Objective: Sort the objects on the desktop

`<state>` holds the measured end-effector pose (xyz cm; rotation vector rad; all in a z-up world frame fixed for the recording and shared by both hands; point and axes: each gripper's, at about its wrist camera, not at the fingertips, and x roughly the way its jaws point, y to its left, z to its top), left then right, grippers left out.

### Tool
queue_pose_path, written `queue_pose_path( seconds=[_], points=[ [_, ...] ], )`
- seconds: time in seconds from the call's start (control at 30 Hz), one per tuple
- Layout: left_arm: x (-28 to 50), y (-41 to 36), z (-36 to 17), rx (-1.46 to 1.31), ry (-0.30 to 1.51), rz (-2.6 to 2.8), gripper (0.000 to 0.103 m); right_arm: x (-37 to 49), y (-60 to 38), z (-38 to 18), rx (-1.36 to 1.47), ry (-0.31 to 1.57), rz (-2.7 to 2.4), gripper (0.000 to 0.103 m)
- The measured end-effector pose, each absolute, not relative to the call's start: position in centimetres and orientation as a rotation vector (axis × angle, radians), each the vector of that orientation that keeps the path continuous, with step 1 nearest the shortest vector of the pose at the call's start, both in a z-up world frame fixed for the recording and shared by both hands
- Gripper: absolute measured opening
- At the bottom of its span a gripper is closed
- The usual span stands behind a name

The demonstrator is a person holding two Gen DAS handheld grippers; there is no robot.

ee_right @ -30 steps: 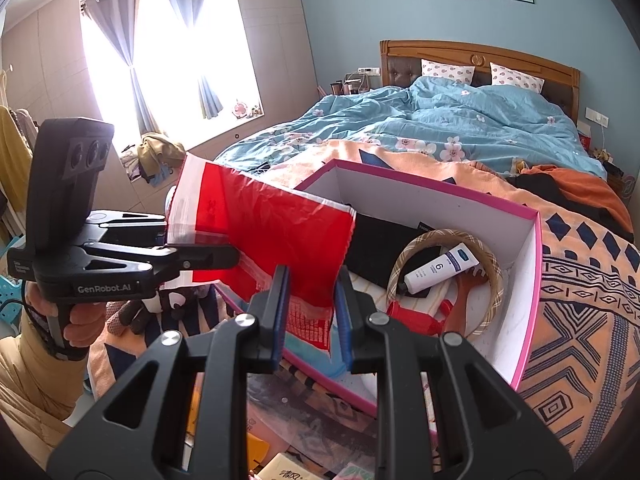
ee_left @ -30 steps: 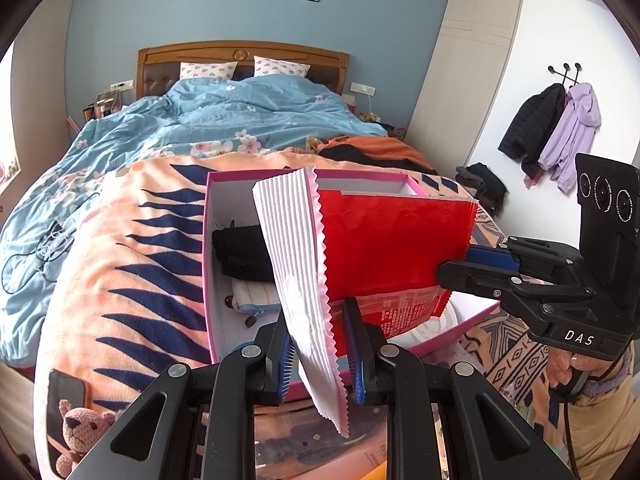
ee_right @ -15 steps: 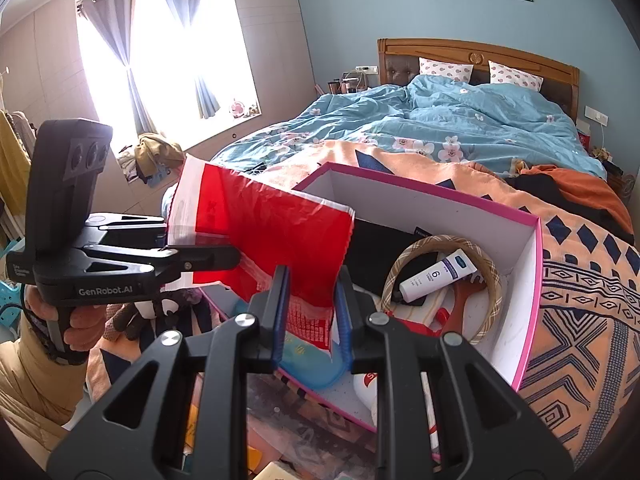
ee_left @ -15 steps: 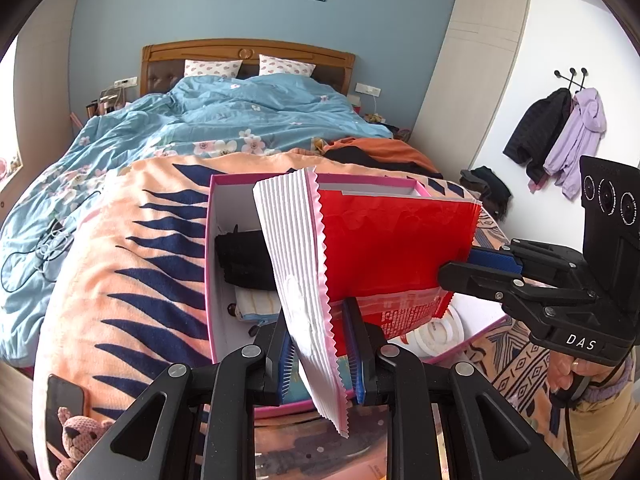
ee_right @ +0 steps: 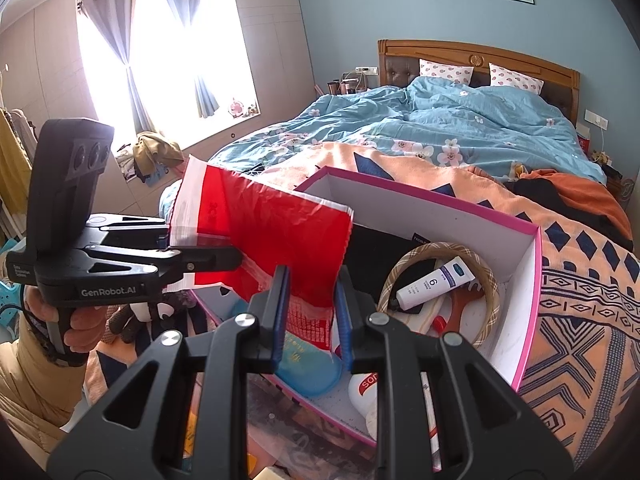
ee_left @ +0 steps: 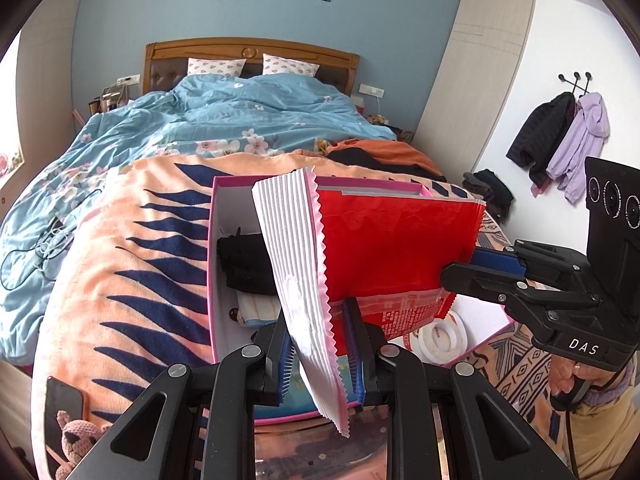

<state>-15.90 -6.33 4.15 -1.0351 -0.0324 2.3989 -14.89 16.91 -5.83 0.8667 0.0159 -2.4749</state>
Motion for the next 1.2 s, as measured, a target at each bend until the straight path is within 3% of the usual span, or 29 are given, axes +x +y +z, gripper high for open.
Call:
queue_pose_path(
  seconds=[1.2],
  points=[
    [-18.4,-5.7,3.3,-1.093,-0.031,2.406,0.022,-16.6,17.4,-6.0,0.914,0.033,-2.458,0.024]
  ],
)
